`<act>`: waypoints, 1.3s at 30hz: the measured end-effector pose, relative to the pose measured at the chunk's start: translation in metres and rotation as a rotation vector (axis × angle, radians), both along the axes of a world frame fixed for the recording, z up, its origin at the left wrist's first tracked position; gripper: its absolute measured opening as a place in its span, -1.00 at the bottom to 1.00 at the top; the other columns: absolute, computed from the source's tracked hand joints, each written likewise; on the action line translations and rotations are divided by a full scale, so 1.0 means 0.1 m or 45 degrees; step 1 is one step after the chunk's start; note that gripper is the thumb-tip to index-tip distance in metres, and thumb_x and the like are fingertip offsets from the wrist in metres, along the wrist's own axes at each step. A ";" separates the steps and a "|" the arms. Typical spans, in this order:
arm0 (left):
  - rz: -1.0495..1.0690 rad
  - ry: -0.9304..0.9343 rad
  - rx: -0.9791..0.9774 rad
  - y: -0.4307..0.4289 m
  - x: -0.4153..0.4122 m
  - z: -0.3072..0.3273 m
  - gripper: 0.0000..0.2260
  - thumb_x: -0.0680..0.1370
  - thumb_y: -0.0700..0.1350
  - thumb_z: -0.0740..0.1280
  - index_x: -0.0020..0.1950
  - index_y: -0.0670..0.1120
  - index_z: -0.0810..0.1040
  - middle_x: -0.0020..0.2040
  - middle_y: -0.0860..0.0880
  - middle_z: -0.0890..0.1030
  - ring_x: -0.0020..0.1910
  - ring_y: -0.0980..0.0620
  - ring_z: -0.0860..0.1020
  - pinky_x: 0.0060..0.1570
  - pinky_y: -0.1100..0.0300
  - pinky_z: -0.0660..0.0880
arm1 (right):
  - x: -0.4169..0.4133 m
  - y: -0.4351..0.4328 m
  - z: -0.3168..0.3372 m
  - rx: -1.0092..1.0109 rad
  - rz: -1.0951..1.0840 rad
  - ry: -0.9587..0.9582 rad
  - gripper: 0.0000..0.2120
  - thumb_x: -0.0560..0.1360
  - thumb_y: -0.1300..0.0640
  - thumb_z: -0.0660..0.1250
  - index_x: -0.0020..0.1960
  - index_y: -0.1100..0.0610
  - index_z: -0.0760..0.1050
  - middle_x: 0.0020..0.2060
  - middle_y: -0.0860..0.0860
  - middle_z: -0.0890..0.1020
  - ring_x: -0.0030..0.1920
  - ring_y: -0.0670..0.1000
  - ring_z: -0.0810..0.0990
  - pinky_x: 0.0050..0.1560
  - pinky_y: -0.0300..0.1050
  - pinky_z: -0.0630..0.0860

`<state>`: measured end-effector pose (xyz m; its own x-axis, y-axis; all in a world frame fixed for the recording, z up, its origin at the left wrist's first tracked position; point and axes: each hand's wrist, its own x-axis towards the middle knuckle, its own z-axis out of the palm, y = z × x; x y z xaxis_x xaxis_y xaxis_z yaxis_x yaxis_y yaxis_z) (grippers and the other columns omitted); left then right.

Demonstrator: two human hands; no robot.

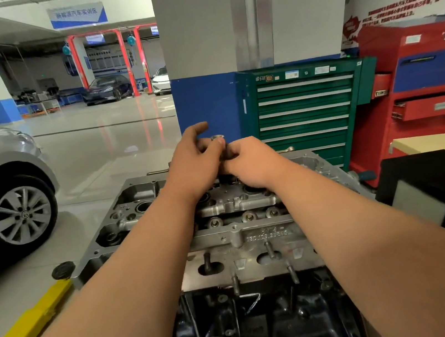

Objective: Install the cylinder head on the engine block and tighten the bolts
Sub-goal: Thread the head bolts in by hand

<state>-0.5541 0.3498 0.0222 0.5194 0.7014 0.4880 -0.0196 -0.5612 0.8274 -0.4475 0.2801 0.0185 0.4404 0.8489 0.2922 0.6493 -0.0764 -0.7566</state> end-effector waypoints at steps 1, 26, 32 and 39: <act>-0.012 0.015 -0.031 -0.01 0.02 -0.01 -0.69 0.56 -0.05 0.32 0.29 -0.03 0.44 -0.11 0.09 0.62 -0.05 0.22 0.59 -0.04 0.28 0.47 | -0.01 0.01 0.01 0.007 -0.019 -0.006 -0.83 0.45 0.18 0.38 -0.10 0.32 0.59 -0.35 0.15 0.54 -0.33 -0.02 0.40 -0.32 -0.14 0.33; -0.015 0.061 -0.027 0.01 0.00 -0.01 -0.64 0.55 -0.06 0.34 0.35 0.00 0.43 -0.09 0.10 0.56 -0.03 0.14 0.57 0.04 0.18 0.49 | -0.01 0.00 0.02 -0.011 0.038 -0.092 -0.92 0.45 0.22 0.37 -0.22 0.12 0.57 -0.45 -0.05 0.58 -0.45 -0.12 0.43 -0.42 -0.22 0.37; 0.129 0.150 0.077 0.06 0.04 -0.03 -0.81 0.49 0.03 0.42 -0.09 -0.07 0.54 -0.14 -0.01 0.63 -0.11 0.00 0.59 -0.05 0.09 0.51 | -0.03 0.06 0.01 -0.066 -0.021 -0.175 -0.78 0.46 0.16 0.28 0.04 0.17 0.61 -0.17 0.17 0.67 -0.21 0.13 0.57 -0.17 0.04 0.55; -0.037 0.043 -0.063 0.01 0.01 -0.02 -0.57 0.58 -0.05 0.29 0.44 0.00 0.34 -0.14 0.14 0.62 -0.01 0.16 0.58 0.11 0.09 0.52 | 0.01 0.06 0.01 -0.107 -0.015 -0.176 -0.85 0.47 0.16 0.34 -0.24 0.19 0.54 -0.41 0.05 0.51 -0.39 0.02 0.40 -0.42 -0.17 0.33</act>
